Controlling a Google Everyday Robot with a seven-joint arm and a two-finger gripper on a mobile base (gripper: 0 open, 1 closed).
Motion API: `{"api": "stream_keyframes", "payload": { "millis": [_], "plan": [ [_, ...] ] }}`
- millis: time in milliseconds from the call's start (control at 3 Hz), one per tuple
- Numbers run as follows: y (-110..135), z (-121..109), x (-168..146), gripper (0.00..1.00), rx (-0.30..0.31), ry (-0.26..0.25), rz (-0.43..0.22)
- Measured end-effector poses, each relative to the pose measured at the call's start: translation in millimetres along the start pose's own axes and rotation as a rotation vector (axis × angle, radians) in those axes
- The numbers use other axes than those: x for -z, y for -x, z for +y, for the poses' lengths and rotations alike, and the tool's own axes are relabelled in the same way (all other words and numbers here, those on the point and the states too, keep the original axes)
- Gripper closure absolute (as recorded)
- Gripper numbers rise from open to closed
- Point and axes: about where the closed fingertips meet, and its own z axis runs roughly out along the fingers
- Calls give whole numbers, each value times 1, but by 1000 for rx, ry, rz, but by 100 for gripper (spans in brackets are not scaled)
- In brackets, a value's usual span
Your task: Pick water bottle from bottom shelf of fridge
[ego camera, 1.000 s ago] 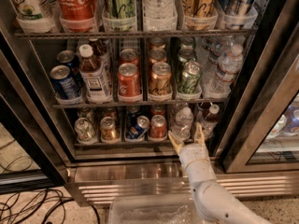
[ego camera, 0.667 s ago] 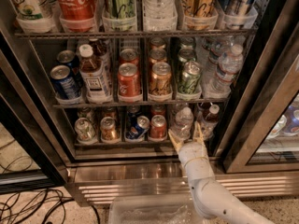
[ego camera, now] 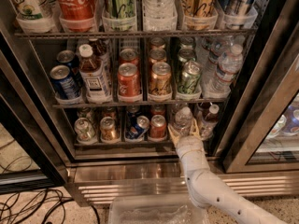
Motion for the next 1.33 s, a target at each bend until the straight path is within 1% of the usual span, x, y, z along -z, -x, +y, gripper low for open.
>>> {"api": "stream_keyframes", "payload": {
  "millis": [667, 1000, 1333],
  "plan": [
    [-9, -3, -15, 35, 7, -2, 27],
    [-12, -5, -20, 54, 3, 6, 39],
    [-12, -5, -20, 77, 3, 6, 39]
  ]
}}
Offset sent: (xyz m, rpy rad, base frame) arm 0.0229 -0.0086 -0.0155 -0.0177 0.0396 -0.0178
